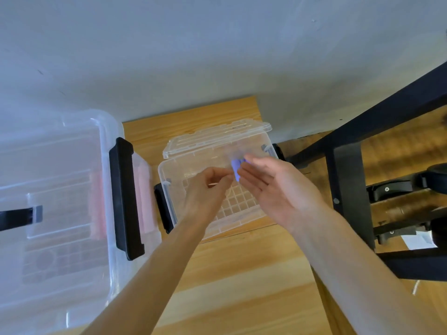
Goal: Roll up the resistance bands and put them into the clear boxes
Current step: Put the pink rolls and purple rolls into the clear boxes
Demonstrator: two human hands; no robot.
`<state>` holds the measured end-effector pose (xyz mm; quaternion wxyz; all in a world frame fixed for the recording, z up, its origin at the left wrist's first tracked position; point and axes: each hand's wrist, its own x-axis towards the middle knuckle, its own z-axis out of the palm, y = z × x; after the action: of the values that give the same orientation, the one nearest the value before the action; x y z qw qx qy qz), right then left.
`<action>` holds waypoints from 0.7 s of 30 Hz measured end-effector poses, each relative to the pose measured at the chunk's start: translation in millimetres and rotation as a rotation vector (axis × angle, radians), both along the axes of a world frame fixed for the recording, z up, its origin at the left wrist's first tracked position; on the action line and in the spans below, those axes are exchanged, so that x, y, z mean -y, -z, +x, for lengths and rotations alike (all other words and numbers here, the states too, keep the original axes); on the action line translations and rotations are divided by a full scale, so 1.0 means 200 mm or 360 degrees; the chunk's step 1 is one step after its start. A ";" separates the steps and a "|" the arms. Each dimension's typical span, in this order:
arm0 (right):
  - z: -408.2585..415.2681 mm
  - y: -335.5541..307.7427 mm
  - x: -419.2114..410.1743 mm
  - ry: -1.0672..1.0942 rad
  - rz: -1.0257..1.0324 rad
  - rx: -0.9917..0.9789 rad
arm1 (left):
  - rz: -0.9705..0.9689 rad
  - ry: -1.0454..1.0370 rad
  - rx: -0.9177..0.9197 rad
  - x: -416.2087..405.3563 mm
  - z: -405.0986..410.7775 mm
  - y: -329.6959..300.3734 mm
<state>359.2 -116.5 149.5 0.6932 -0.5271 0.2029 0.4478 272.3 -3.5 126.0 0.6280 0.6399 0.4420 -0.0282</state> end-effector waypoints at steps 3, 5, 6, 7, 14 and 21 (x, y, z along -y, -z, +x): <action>0.09 -0.23 -0.02 -0.0145 -0.0111 0.0295 | 0.0172 0.0059 0.0194 -0.09 -0.03 -0.17; 0.20 -0.27 -0.04 -0.0273 -0.0248 0.0510 | 0.0348 0.0092 0.0263 -0.17 -0.01 -0.26; 0.25 -0.27 -0.06 -0.0351 -0.0307 0.0609 | 0.0439 0.0096 0.0257 -0.21 0.01 -0.29; 0.28 -0.29 -0.09 -0.0425 -0.0405 0.0715 | 0.0529 0.0082 0.0216 -0.25 0.03 -0.31; 0.50 -0.10 -0.29 -0.0860 -0.0914 0.1190 | 0.0725 0.0227 -0.0414 -0.48 0.22 -0.16; 0.55 0.03 -0.34 -0.1009 -0.1182 0.1023 | 0.0548 0.0167 -0.0797 -0.50 0.25 -0.11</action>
<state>468.6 -48.8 142.9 0.3208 -0.8792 -0.0418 0.3498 322.3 95.5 147.8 0.3796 0.7319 0.5476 -0.1423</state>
